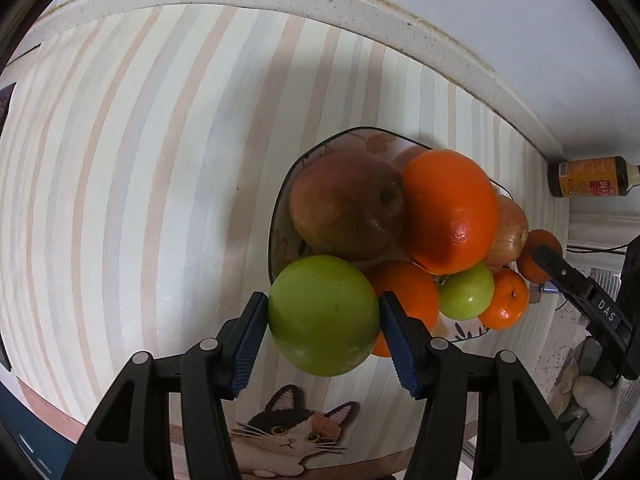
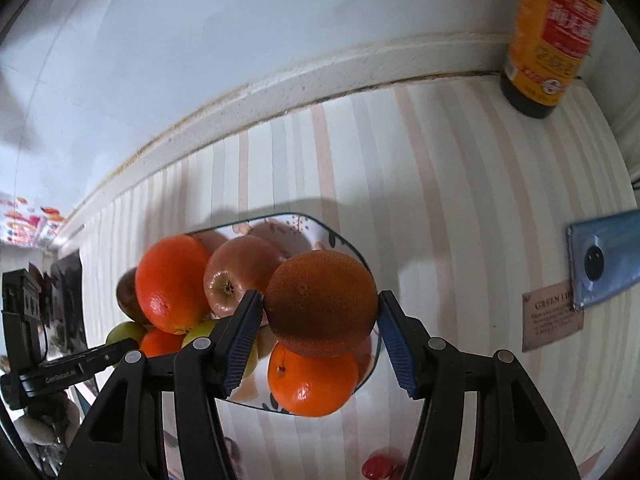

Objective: Organize fruits
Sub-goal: 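Carry the green apple and tangerine onto the deer plate and open both tools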

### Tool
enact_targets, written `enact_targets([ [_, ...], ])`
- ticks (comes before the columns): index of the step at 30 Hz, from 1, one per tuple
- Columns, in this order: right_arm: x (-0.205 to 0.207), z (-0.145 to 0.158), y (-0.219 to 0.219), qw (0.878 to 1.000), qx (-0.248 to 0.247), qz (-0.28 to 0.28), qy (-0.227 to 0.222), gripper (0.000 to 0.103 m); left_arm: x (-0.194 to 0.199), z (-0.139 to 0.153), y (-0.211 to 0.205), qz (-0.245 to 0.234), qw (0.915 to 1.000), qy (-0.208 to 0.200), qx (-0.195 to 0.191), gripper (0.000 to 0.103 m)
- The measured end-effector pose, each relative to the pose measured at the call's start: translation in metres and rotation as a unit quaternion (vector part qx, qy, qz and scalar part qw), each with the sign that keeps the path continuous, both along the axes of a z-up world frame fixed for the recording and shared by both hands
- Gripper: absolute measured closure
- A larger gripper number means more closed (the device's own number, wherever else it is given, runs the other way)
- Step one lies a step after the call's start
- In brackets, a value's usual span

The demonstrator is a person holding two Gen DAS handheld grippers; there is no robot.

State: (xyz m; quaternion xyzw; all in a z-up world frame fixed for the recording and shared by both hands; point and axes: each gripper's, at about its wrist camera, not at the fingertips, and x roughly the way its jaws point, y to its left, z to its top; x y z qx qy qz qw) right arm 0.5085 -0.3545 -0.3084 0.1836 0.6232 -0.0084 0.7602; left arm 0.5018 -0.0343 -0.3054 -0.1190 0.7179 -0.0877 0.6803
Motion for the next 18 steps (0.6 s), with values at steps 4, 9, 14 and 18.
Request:
enact_targets([
  [4,0.004,-0.006,0.006,1.000,-0.006,0.009,0.002,0.041,0.001,-0.002,0.000,0.003,1.0000,0.006,0.002,0.048],
  [9,0.010,-0.011,0.004,1.000,0.001,0.011,0.006,0.034,0.005,-0.001,-0.005,0.004,0.9999,0.013,0.010,0.048],
  [14,0.006,-0.008,-0.002,1.000,0.016,0.003,0.004,0.017,0.007,0.011,-0.004,0.009,0.9999,0.009,0.009,0.047],
  [18,0.002,-0.001,-0.004,1.000,0.016,0.000,-0.001,0.016,0.005,0.030,-0.007,0.000,0.9999,-0.014,0.007,0.033],
])
